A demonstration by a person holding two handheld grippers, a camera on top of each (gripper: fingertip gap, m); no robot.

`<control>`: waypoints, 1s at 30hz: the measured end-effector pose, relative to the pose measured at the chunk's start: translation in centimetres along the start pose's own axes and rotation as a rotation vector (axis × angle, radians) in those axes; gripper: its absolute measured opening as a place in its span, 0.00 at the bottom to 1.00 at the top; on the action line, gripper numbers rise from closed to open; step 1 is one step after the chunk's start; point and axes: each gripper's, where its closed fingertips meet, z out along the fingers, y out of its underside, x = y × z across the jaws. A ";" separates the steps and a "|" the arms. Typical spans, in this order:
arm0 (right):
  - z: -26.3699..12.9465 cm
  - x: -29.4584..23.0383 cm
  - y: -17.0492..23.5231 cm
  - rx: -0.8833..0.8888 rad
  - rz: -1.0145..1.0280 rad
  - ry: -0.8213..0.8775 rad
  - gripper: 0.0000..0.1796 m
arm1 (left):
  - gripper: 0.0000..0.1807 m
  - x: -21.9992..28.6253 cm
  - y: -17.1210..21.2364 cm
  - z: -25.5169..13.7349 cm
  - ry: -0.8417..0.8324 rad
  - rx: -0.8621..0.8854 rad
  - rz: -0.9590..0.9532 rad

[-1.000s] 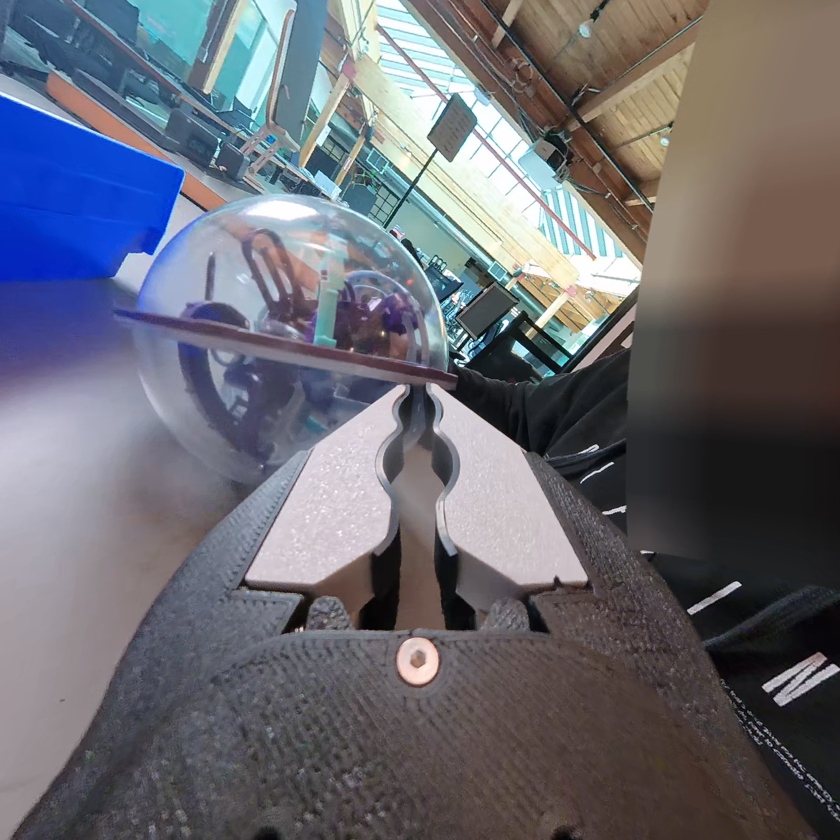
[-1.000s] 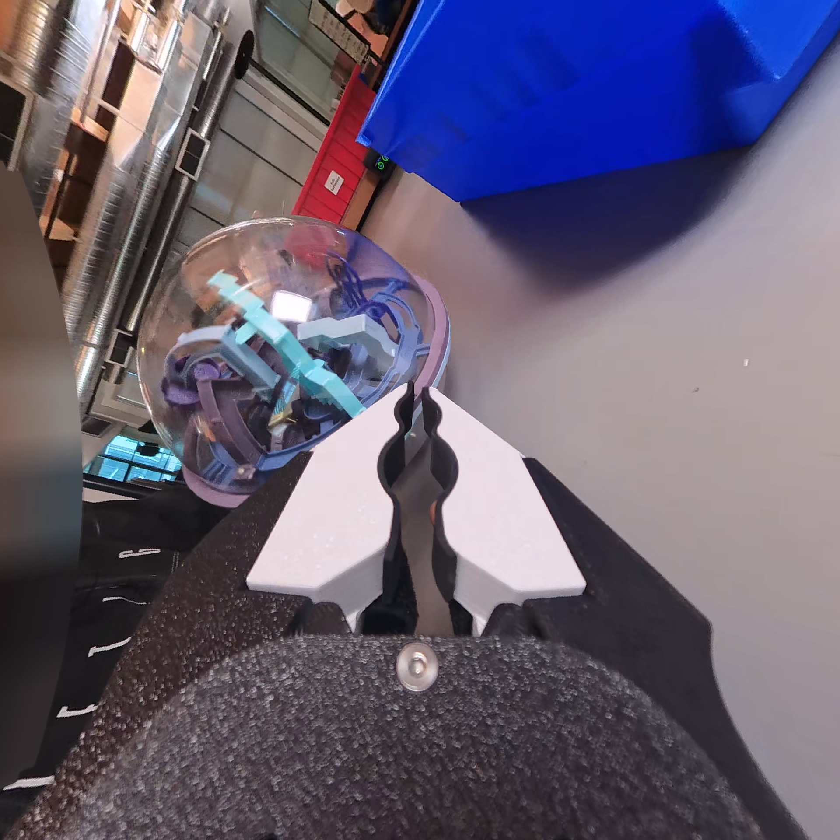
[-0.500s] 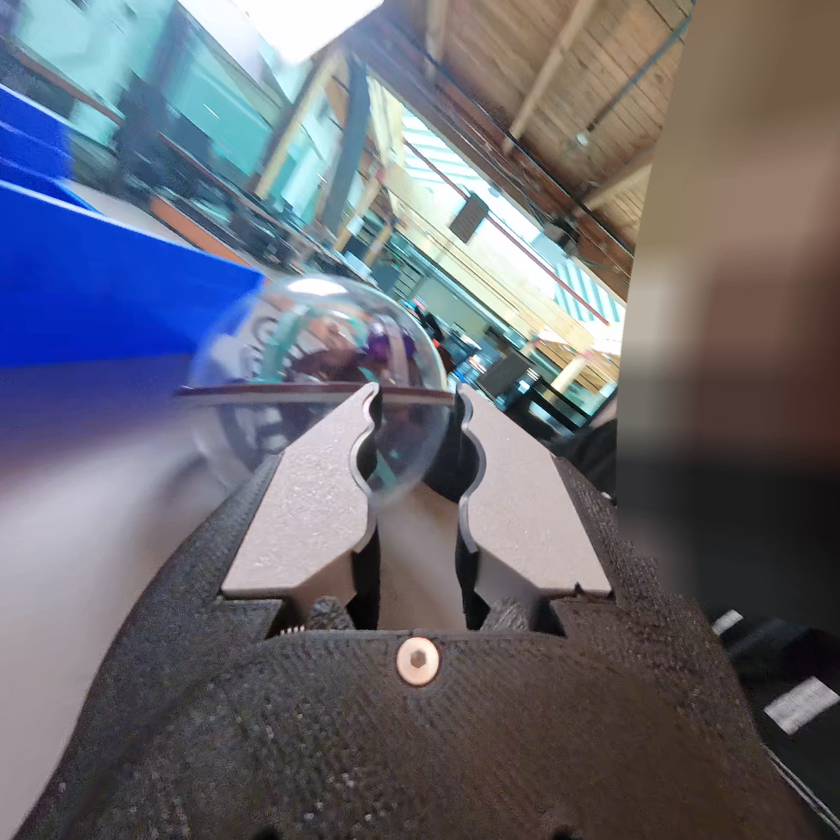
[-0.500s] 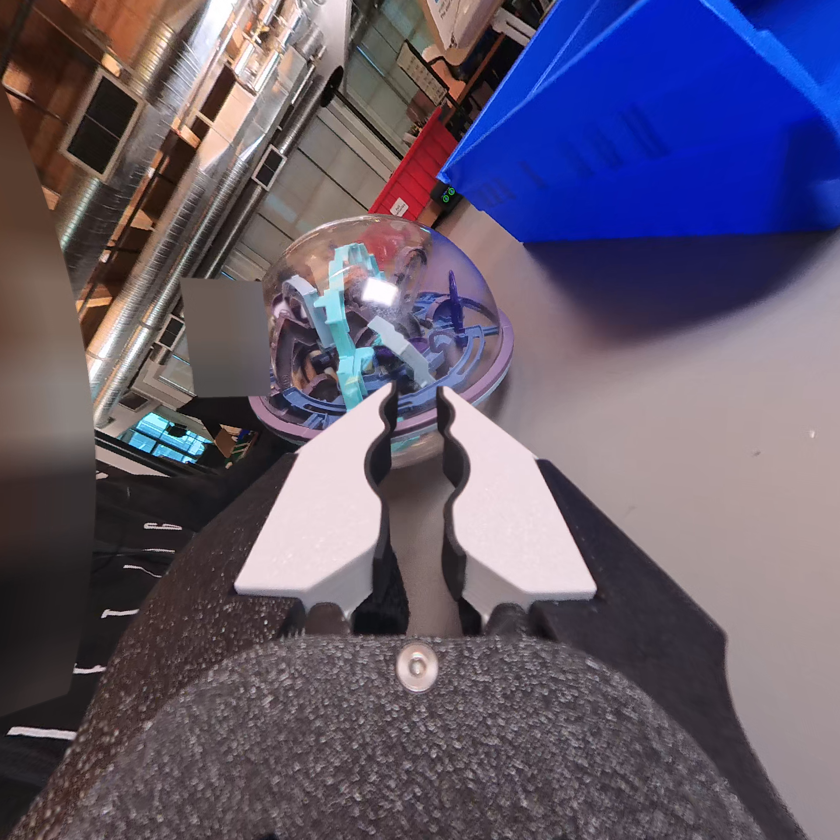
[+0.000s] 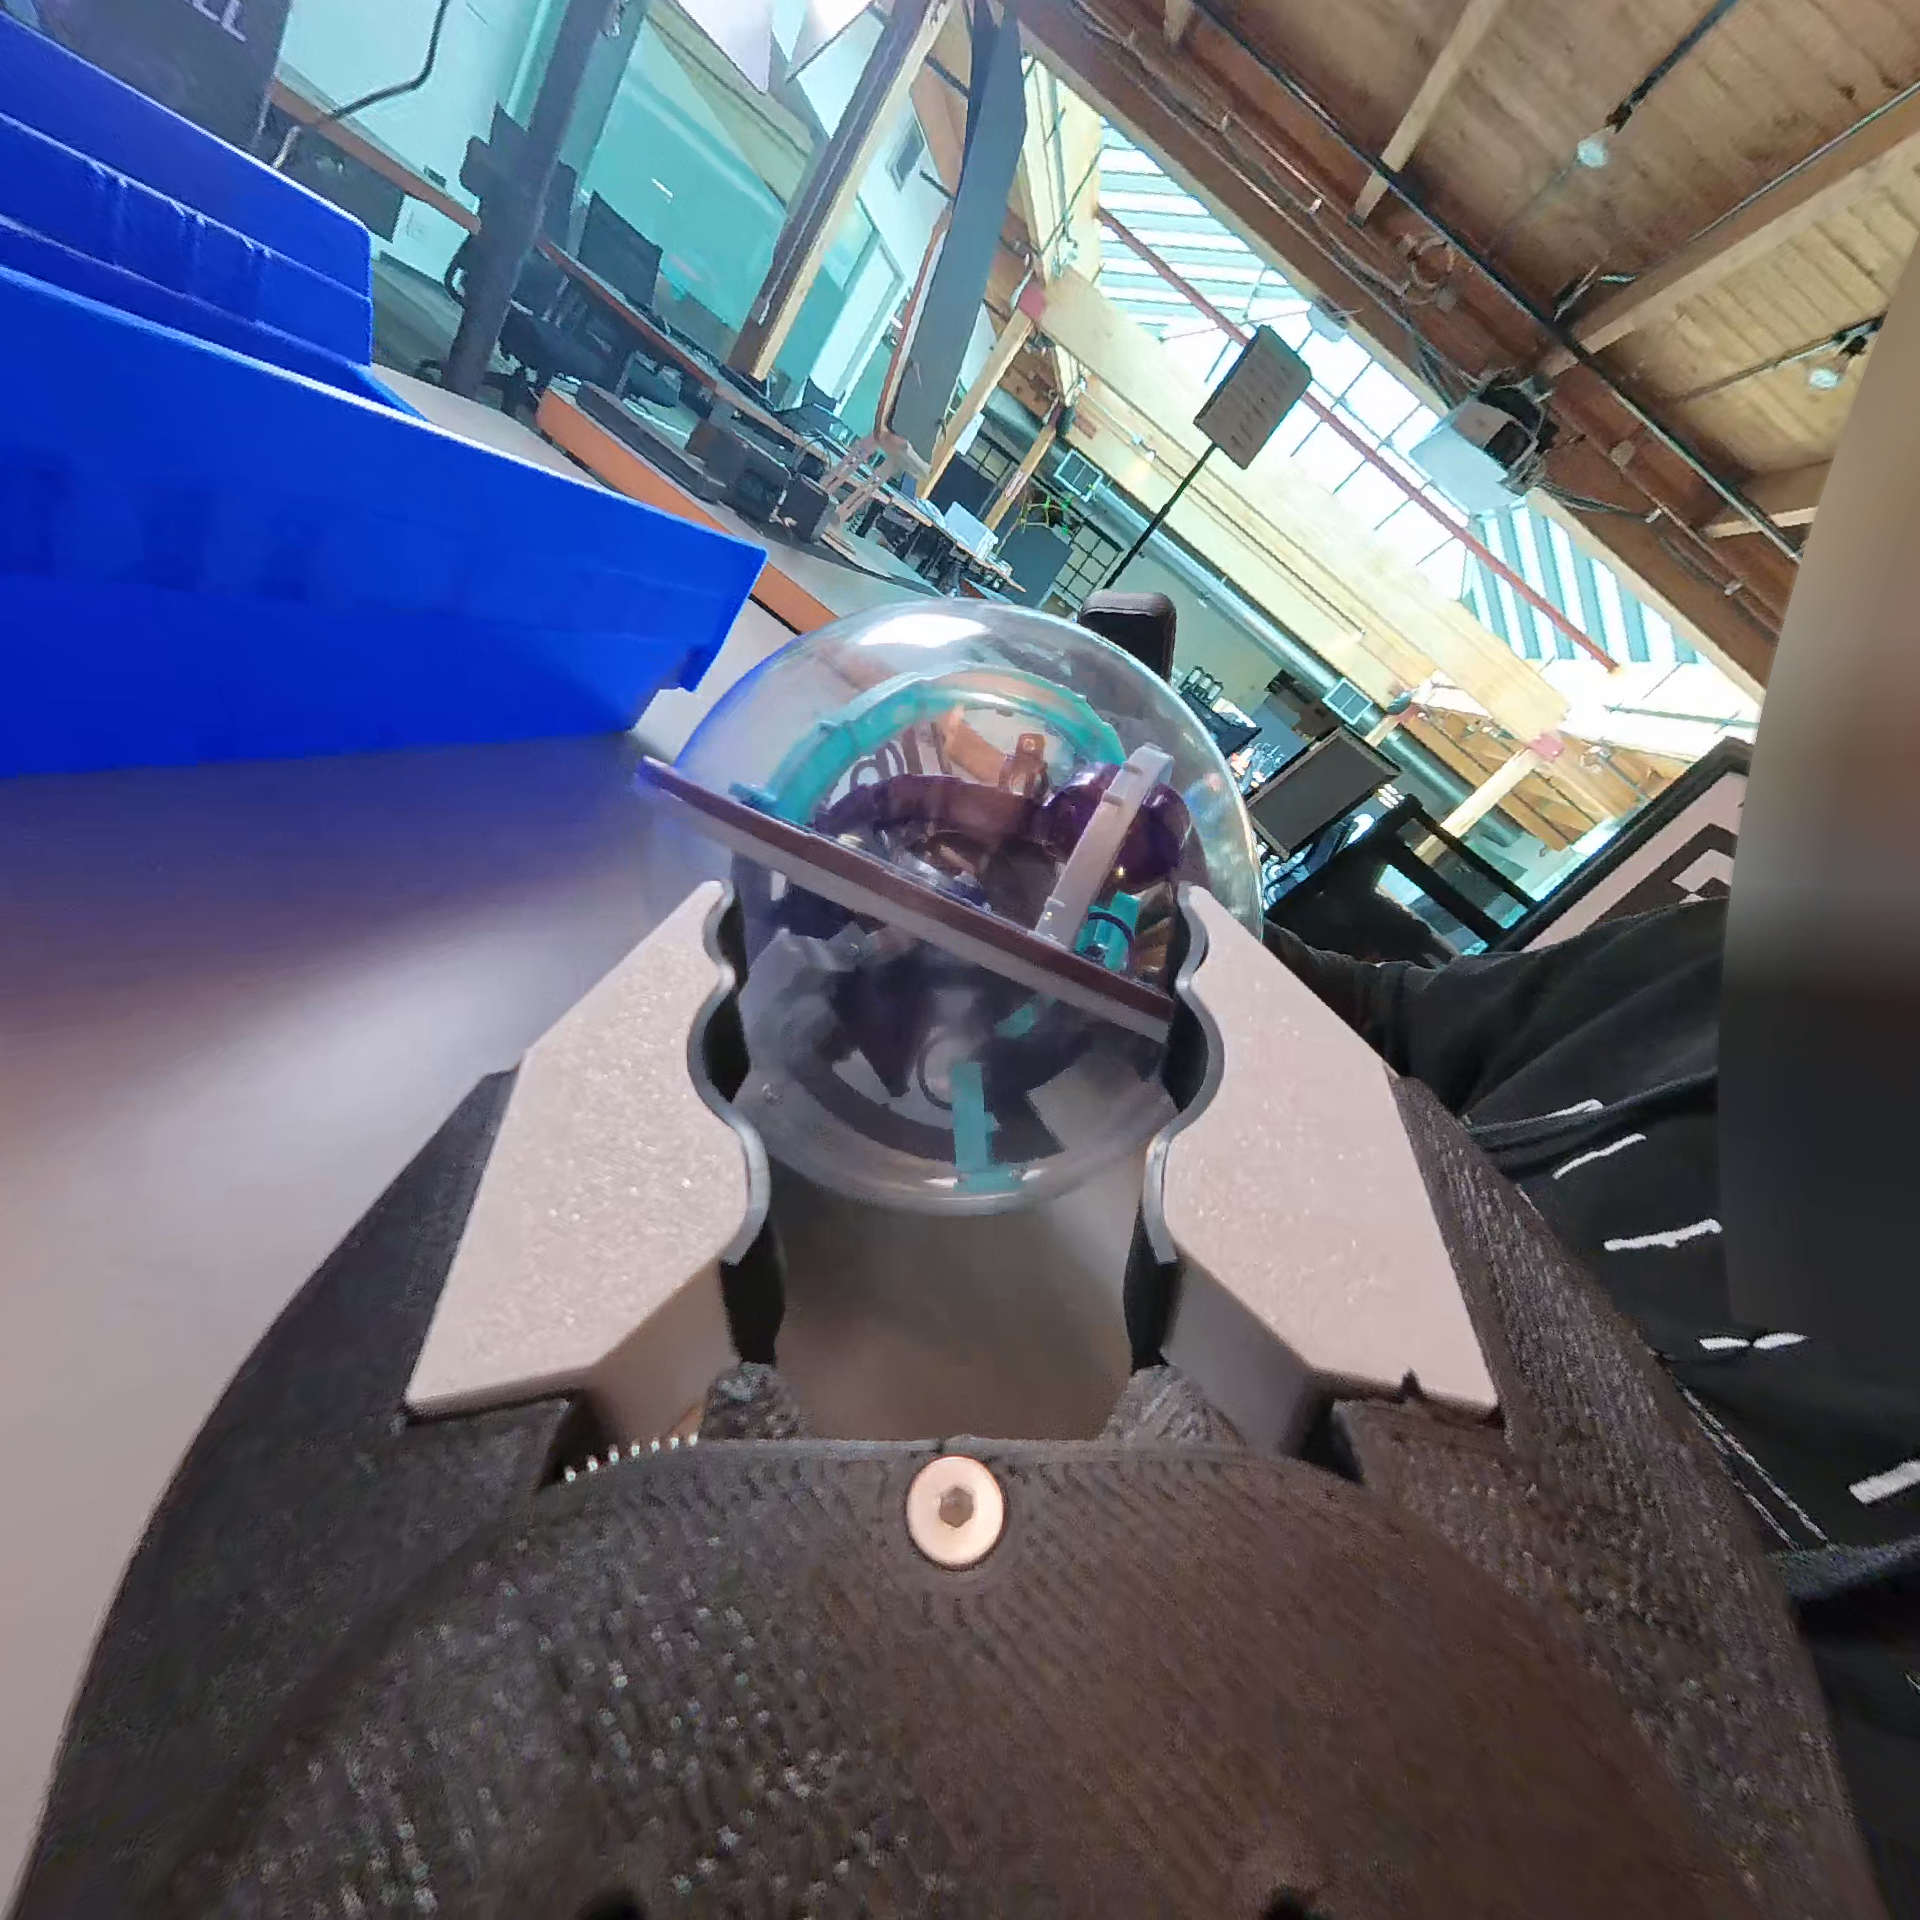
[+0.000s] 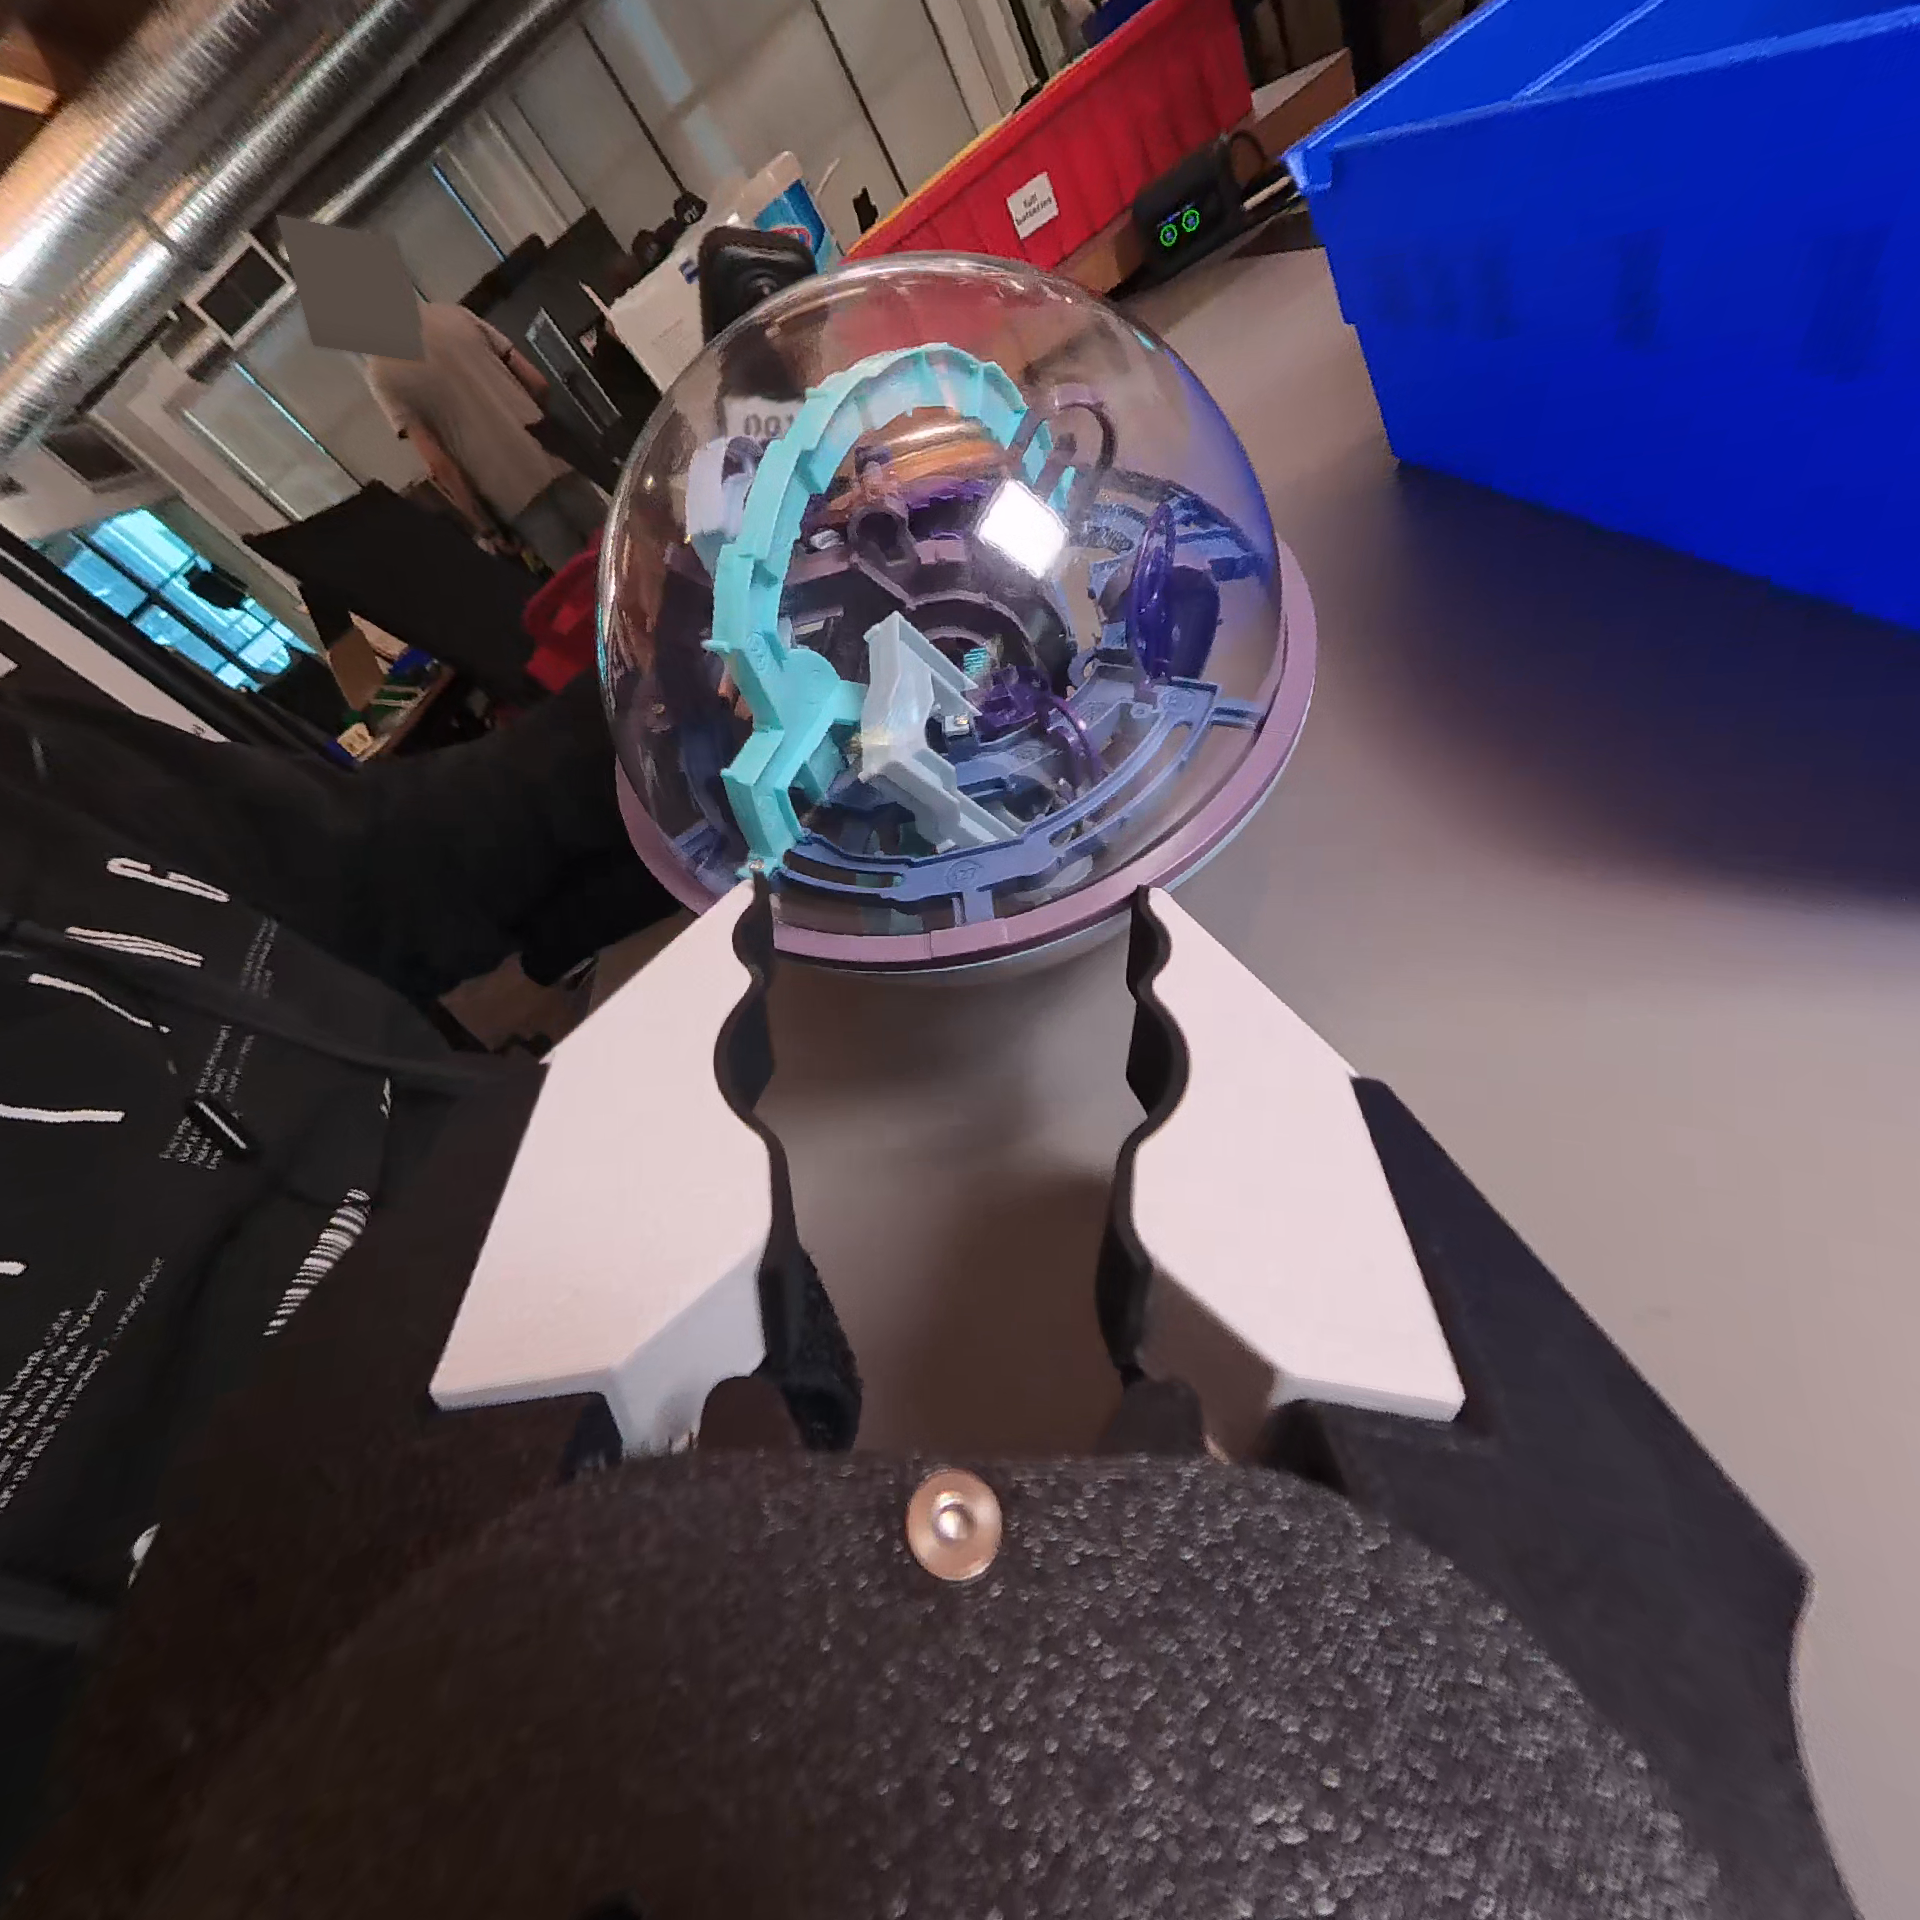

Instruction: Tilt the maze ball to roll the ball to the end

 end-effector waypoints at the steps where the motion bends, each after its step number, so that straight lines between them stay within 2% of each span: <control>1: 0.0 0.0 0.0 -0.001 -0.004 0.003 0.37 | 0.43 0.0 0.1 -0.2 0.007 -0.008 -0.009; 5: -0.4 0.4 -0.3 0.008 -0.022 0.040 0.34 | 0.35 -0.1 0.5 -0.6 0.019 -0.053 -0.036; 8: -0.8 0.9 -0.5 0.021 0.025 0.052 0.31 | 0.17 0.0 0.9 -1.2 0.025 -0.092 -0.023; 14: -0.7 0.1 0.8 -0.040 0.159 -0.051 0.21 | 0.11 -0.3 2.1 -1.0 0.015 -0.145 -0.015; 16: -0.9 0.0 0.8 -0.044 0.151 -0.054 0.12 | 0.11 -0.3 2.1 -1.0 0.013 -0.147 -0.020; 20: -1.3 0.2 0.4 -0.025 0.115 -0.034 0.07 | 0.10 -0.3 3.2 -1.0 -0.017 -0.217 0.044; 25: -2.4 0.4 -1.5 0.055 0.013 0.011 0.04 | 0.10 -0.6 7.6 -0.6 -0.060 -0.479 0.145; 27: -2.7 0.6 -1.3 0.015 -0.106 0.066 0.04 | 0.16 0.0 8.1 -0.4 -0.043 -0.513 0.154; 30: -2.8 0.0 -1.3 -0.035 -0.268 0.090 0.03 | 0.28 0.0 6.8 -0.5 -0.037 -0.463 0.153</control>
